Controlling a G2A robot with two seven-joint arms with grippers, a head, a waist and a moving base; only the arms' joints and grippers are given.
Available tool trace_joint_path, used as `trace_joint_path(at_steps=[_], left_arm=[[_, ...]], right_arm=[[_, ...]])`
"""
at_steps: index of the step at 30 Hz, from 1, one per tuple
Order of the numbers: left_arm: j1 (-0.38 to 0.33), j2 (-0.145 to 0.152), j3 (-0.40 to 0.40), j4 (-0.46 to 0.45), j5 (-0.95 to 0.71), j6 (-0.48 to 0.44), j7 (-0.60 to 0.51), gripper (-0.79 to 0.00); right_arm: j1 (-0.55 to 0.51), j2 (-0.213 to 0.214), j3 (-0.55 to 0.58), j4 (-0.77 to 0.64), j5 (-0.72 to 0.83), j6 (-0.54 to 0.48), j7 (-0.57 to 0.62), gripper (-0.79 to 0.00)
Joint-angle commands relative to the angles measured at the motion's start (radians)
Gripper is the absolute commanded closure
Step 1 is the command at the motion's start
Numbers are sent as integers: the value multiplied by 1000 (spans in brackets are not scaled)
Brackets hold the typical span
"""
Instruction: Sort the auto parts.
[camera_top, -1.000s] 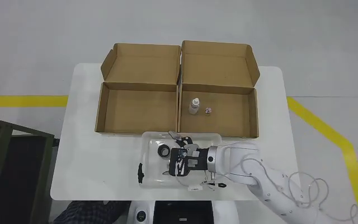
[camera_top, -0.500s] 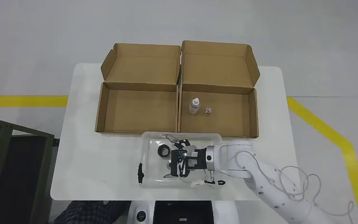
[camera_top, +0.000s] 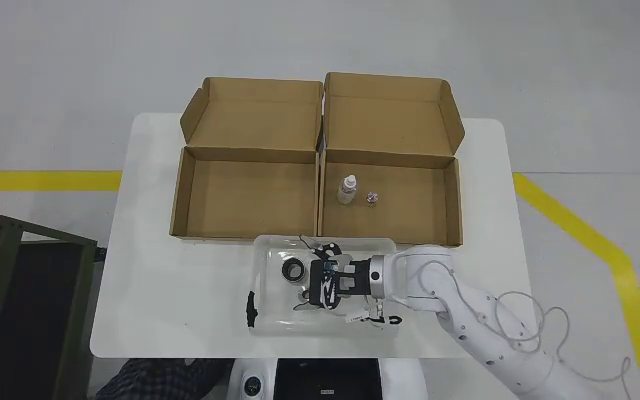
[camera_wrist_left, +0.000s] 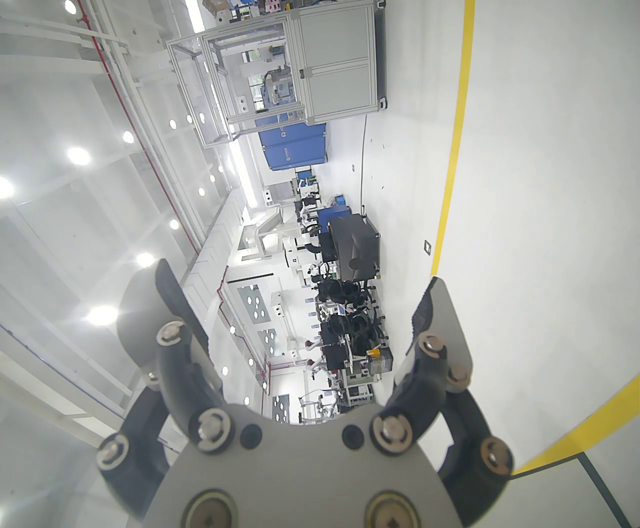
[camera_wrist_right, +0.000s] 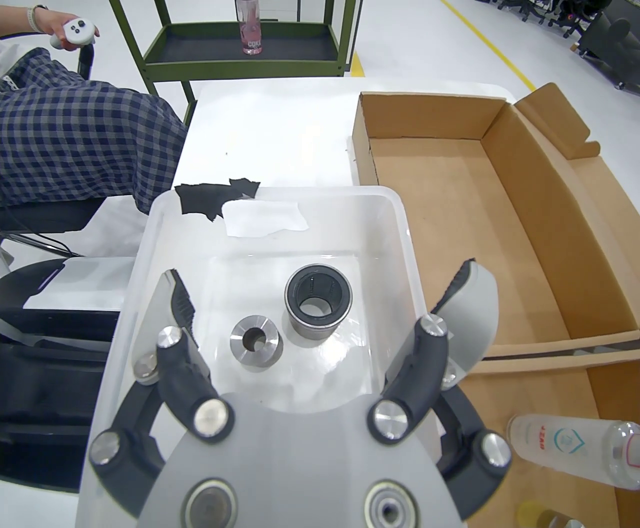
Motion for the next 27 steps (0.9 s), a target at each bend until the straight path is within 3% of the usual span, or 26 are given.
trace_joint_path(at_steps=[1,14,27], left_arm=[[0,0,0,0,0,0,0,-785],[0,0,0,0,0,0,0,-785],[0,0,0,0,0,0,0,-785]], right_arm=[[0,0,0,0,0,0,0,-785],[-3,-3,-11,21,15,-11,13,-785],[82,-32,-63,84,81,-57,99,-785]])
